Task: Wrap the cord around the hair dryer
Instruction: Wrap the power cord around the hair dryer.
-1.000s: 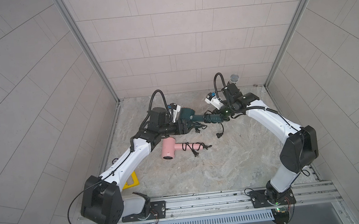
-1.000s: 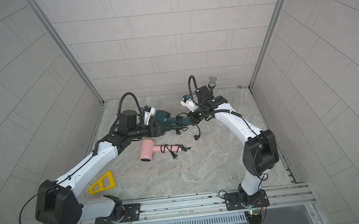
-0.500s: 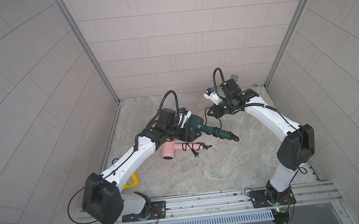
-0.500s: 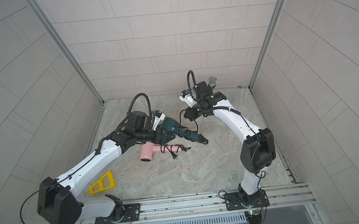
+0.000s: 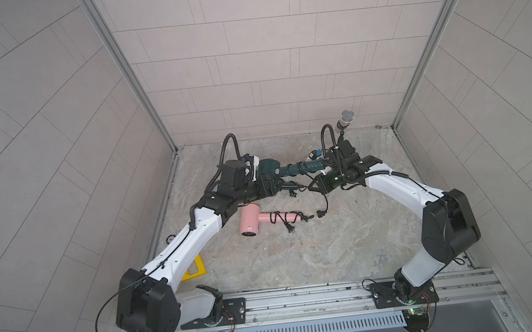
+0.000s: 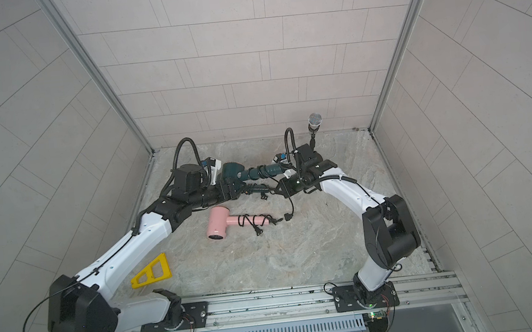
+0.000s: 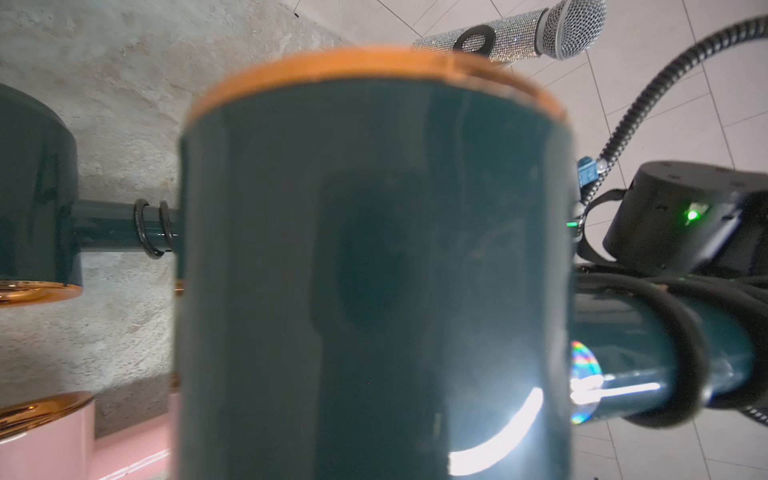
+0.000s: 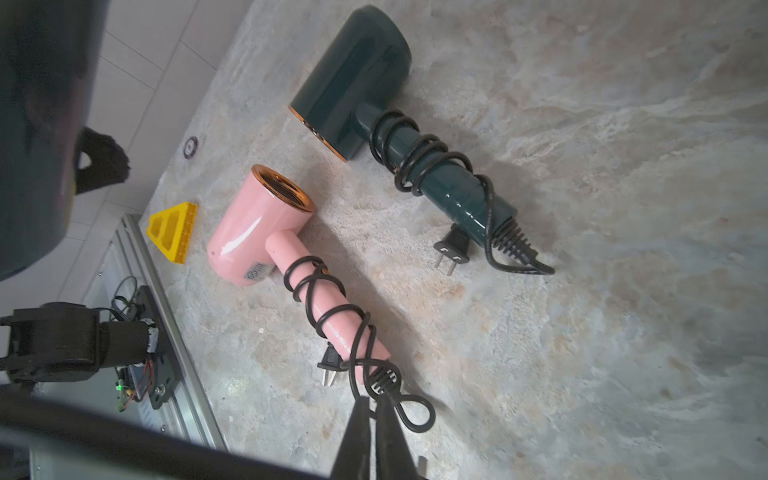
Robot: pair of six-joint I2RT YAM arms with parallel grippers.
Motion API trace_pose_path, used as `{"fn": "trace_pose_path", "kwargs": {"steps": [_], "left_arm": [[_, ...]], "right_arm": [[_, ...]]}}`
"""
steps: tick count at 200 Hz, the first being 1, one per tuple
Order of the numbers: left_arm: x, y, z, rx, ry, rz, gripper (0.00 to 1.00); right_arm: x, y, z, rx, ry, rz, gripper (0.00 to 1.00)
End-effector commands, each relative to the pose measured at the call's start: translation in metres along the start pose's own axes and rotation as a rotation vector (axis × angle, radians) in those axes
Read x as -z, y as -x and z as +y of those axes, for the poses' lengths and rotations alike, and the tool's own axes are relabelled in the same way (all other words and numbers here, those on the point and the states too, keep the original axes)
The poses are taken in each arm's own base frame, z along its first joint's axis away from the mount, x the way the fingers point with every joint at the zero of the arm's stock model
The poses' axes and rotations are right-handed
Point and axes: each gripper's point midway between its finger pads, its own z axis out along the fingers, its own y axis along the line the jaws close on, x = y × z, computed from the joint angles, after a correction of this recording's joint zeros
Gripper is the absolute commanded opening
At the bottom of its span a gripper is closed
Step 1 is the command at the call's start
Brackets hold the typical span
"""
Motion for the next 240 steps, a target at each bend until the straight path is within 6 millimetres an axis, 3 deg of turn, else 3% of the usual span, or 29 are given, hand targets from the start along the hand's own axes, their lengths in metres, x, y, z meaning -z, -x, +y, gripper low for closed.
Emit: {"fn": "trace_pose_path", "kwargs": {"steps": [1,26,55,71,84,101,116,161,207,212,240], "left_arm": [[0.041,0.054,-0.066,-0.033,-0.171,-0.218,0.0],[0.046,0.049,-0.068,-0.026,-0.159,-0.21,0.0],[0.049,0.041,-0.072,-0.028,-0.154,-0.181,0.0],[0.051,0.038,-0.073,-0.026,-0.145,-0.178,0.0],[0.053,0.039,-0.073,-0.022,-0.142,-0.185,0.0],[0.054,0.039,-0.074,-0.017,-0.145,-0.185,0.0],[0.054,0.038,-0.076,-0.017,-0.15,-0.176,0.0],[0.053,0.035,-0.071,-0.019,-0.084,-0.134,0.0],[0.05,0.033,-0.071,-0.028,-0.028,-0.09,0.0],[0.049,0.032,-0.072,-0.029,-0.027,-0.087,0.0],[0.048,0.03,-0.079,-0.036,-0.032,-0.072,0.0]], "right_arm": [[-0.001,-0.002,-0.002,-0.081,0.042,-0.07,0.15],[-0.012,-0.017,0.0,-0.141,0.106,-0.078,0.19],[-0.018,-0.015,0.004,-0.178,0.176,-0.134,0.19],[-0.021,-0.012,0.004,-0.196,0.195,-0.151,0.13],[-0.024,-0.01,0.004,-0.211,0.214,-0.167,0.02],[-0.025,-0.009,0.005,-0.225,0.232,-0.175,0.01],[-0.025,-0.01,0.006,-0.221,0.238,-0.174,0.07],[-0.002,0.0,0.024,-0.011,0.233,-0.326,0.49],[0.025,0.021,0.041,0.127,0.143,-0.583,0.52],[0.021,0.013,0.04,0.121,0.131,-0.578,0.52],[0.018,0.016,0.052,0.145,0.122,-0.609,0.51]]}}
